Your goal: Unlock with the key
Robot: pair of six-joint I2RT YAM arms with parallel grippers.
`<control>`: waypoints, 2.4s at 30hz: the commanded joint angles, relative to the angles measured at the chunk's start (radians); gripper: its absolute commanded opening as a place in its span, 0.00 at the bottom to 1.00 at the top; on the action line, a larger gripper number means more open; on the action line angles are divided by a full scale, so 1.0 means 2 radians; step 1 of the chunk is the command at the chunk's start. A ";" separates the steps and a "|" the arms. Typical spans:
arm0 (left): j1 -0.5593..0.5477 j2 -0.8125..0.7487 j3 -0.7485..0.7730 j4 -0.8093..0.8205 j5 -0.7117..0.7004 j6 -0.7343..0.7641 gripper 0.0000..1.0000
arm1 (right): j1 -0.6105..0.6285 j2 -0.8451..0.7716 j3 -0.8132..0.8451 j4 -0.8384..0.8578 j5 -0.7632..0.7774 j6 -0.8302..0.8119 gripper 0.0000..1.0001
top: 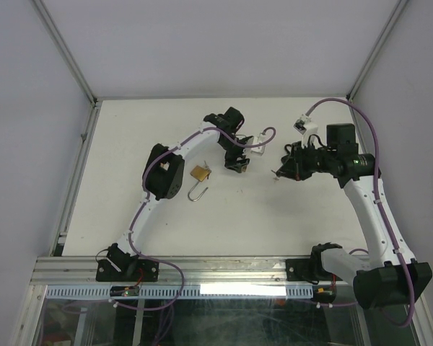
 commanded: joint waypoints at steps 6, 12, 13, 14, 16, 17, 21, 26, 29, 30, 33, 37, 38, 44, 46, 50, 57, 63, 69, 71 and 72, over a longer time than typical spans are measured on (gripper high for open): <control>-0.005 0.009 0.014 -0.019 0.007 0.053 0.62 | -0.006 -0.021 0.009 0.005 0.005 0.008 0.00; -0.017 0.012 0.014 -0.042 0.017 0.069 0.59 | -0.007 -0.017 0.010 -0.001 0.006 0.010 0.00; -0.017 0.014 0.014 -0.043 0.014 0.068 0.55 | -0.007 -0.017 0.010 -0.002 0.006 0.010 0.00; -0.016 0.015 0.014 -0.043 0.011 0.067 0.52 | -0.008 -0.017 0.011 -0.004 0.006 0.010 0.00; -0.016 0.016 0.013 -0.044 0.007 0.071 0.47 | -0.008 -0.018 0.012 -0.007 0.006 0.009 0.00; -0.016 0.016 0.013 -0.045 0.008 0.075 0.41 | -0.009 -0.018 0.012 -0.008 0.006 0.008 0.00; -0.018 0.010 0.013 -0.035 0.020 0.077 0.17 | -0.011 -0.018 0.011 -0.008 0.006 0.008 0.00; -0.018 -0.008 -0.010 -0.023 0.013 0.085 0.00 | -0.012 -0.020 0.013 -0.009 0.005 0.008 0.00; -0.017 -0.036 -0.043 0.003 0.005 0.086 0.00 | -0.014 -0.023 0.012 -0.011 0.004 0.009 0.00; -0.017 -0.050 -0.058 0.022 0.000 0.080 0.00 | -0.015 -0.022 0.012 -0.013 0.004 0.010 0.00; -0.013 -0.114 -0.127 0.103 -0.008 0.062 0.00 | -0.016 -0.019 0.015 -0.017 0.004 0.018 0.00; -0.014 -0.255 -0.275 0.261 -0.017 0.054 0.00 | -0.016 -0.012 0.028 -0.022 0.009 0.045 0.00; -0.015 -0.293 -0.313 0.316 -0.021 0.049 0.00 | -0.016 -0.011 0.031 -0.022 0.007 0.053 0.00; -0.034 -0.465 -0.458 0.501 -0.051 0.023 0.00 | 0.030 0.009 0.075 -0.053 0.053 0.085 0.00; -0.045 -0.512 -0.484 0.524 -0.055 0.011 0.00 | 0.073 0.029 0.117 -0.071 0.076 0.090 0.00; -0.080 -0.594 -0.526 0.536 -0.078 0.015 0.00 | 0.098 0.058 0.199 -0.100 0.073 0.103 0.00; -0.119 -0.646 -0.551 0.513 -0.130 0.045 0.00 | 0.144 0.070 0.281 -0.123 0.099 0.109 0.00; -0.121 -0.649 -0.528 0.483 -0.128 0.051 0.00 | 0.192 0.048 0.294 -0.099 0.133 0.090 0.00; -0.123 -0.657 -0.535 0.475 -0.113 0.079 0.00 | 0.194 0.027 0.268 -0.048 0.128 0.101 0.00; -0.123 -0.658 -0.536 0.468 -0.101 0.098 0.00 | 0.195 0.027 0.263 -0.035 0.126 0.103 0.00; -0.124 -0.659 -0.537 0.467 -0.097 0.103 0.00 | 0.196 0.025 0.261 -0.031 0.127 0.101 0.00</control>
